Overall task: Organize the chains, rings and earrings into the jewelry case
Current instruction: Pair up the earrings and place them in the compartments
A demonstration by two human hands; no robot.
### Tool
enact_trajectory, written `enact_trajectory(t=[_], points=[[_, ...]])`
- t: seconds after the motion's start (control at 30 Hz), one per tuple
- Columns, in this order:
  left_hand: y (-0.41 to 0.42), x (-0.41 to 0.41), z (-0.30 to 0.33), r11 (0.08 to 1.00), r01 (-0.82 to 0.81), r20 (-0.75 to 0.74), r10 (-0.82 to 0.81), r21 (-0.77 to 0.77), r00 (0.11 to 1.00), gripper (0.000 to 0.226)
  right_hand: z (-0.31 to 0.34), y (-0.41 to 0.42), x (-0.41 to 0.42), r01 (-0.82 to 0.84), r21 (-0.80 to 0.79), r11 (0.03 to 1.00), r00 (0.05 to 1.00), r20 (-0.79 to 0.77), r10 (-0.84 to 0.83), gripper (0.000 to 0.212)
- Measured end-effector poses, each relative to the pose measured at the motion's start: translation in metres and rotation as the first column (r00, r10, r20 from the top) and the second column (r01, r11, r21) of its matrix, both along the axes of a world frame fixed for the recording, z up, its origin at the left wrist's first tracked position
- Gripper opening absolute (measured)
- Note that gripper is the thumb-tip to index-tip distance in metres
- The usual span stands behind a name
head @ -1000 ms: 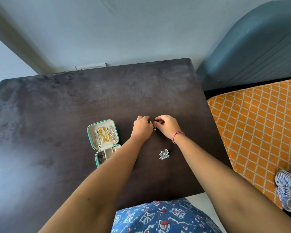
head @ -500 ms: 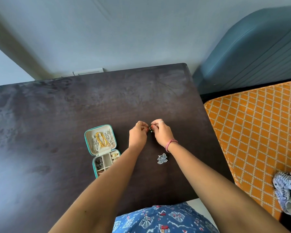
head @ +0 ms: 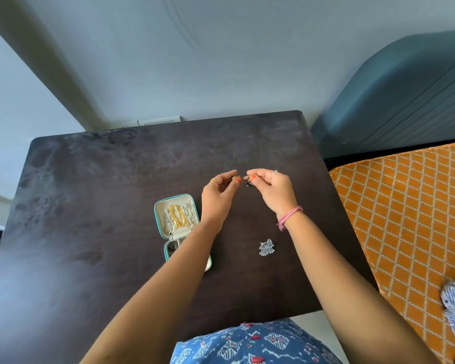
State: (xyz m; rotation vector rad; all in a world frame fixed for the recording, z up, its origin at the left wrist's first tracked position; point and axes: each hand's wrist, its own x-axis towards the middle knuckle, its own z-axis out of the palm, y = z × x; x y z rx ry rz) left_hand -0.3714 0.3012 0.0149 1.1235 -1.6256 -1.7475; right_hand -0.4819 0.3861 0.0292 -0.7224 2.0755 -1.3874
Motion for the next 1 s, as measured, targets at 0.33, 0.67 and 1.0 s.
enact_trajectory(t=[0.33, 0.67, 1.0], points=[[-0.029, 0.028, 0.089, 0.980, -0.018, -0.344, 0.086, 0.197, 0.935, 0.016, 0.093, -0.026, 0.015, 0.018, -0.207, 0.978, 0.915, 0.399, 0.068, 0.018], [-0.049, 0.050, 0.152, 0.979, 0.029, -0.321, 0.038, 0.203, 0.946, 0.033, 0.147, -0.048, 0.027, -0.096, -0.385, 0.918, 0.857, 0.436, 0.273, 0.041], [-0.062, 0.074, 0.196, 0.973, 0.108, -0.357, -0.029, 0.204, 0.934, 0.045, 0.173, -0.057, 0.043, -0.108, -0.462, 0.880, 0.843, 0.426, 0.327, 0.045]])
